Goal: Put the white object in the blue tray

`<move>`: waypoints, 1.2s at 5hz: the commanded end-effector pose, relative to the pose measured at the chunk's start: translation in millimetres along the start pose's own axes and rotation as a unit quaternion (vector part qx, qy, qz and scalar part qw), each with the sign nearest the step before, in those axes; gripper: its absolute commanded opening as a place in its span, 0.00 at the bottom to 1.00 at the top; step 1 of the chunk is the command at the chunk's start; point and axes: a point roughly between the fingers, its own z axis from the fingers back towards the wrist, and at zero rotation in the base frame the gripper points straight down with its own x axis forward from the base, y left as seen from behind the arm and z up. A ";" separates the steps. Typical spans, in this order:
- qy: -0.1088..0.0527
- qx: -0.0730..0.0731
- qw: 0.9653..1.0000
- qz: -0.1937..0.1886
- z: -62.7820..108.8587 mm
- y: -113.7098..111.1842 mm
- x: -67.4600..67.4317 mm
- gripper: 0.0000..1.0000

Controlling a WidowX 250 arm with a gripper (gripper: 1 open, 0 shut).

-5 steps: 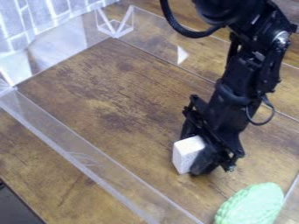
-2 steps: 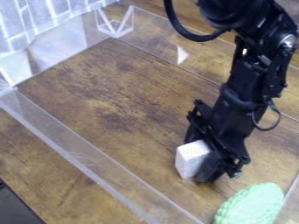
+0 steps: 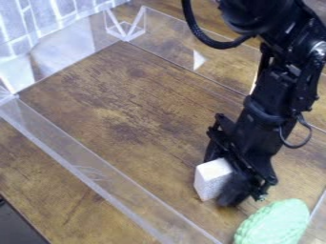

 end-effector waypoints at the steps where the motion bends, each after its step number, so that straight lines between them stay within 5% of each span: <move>1: -0.020 0.003 1.000 0.010 14.1 6.6 -1.5 1.00; 3: -0.015 0.001 1.000 0.023 14.0 13.5 -3.7 1.00; 4: -0.012 0.001 1.000 0.023 13.9 14.7 -4.6 0.00; 6: -0.008 0.002 1.000 0.027 20.2 15.3 -9.4 0.00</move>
